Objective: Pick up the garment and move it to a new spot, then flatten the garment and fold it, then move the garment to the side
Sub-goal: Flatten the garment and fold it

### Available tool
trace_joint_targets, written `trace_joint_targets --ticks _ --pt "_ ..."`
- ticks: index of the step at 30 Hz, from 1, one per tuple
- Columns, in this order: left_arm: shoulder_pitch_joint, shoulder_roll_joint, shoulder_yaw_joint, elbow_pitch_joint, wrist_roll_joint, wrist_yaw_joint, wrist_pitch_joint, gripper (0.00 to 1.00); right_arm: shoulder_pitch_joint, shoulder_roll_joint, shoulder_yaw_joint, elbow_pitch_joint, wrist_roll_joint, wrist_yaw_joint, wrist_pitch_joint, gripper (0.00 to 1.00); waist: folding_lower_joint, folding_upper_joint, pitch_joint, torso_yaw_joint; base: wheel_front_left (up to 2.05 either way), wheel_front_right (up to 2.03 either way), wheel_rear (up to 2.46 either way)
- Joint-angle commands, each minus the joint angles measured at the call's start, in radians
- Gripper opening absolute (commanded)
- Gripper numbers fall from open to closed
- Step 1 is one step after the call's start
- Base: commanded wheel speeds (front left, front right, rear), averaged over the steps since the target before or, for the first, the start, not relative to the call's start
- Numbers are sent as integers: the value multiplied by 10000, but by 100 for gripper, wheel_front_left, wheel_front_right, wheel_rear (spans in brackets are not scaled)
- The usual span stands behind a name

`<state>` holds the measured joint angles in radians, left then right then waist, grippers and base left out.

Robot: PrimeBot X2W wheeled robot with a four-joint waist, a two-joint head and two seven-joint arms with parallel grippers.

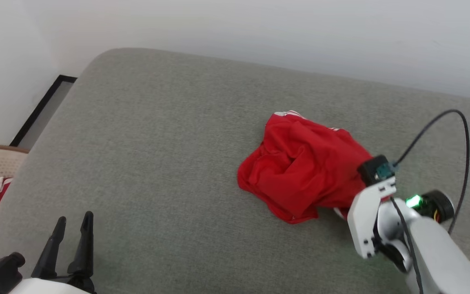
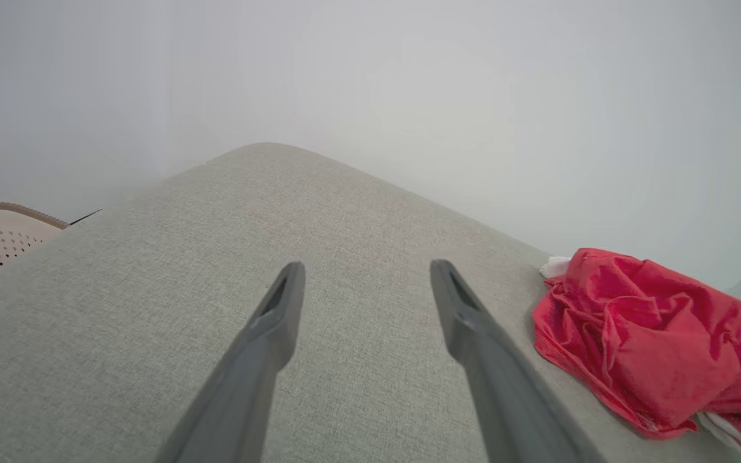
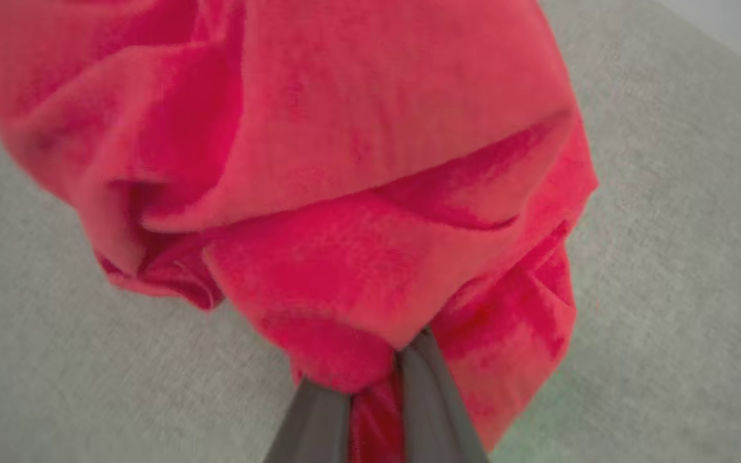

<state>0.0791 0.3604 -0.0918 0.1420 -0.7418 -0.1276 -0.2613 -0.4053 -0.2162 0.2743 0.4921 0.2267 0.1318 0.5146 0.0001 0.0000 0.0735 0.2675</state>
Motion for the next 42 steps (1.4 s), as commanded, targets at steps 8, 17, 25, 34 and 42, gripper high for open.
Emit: trace_joint_targets --ticks 8,17,25,34,42 --pt "-64 86 -35 -78 -90 -28 -48 100 2877 -538 -308 -4161 567 -19 2636 0 -1 0 63 -335 0 0 0" --pt "-290 121 -207 16 -174 -28 -48 100 4122 -34 -787 -4481 594 -14 3049 0 -1 0 272 -305 0 0 0" --pt "-337 305 -249 91 -287 -28 -48 100 3615 194 -644 -3690 404 -16 2429 100 -1 0 272 -442 0 0 0" --pt "-107 371 -94 19 -308 -28 -48 100 3994 114 -884 -5776 795 -14 2758 100 -1 0 225 -820 0 0 0" --pt "-96 371 -213 -13 -320 -28 -48 100 4076 288 -1490 -7985 744 -13 2853 100 -1 0 243 -829 0 0 0"
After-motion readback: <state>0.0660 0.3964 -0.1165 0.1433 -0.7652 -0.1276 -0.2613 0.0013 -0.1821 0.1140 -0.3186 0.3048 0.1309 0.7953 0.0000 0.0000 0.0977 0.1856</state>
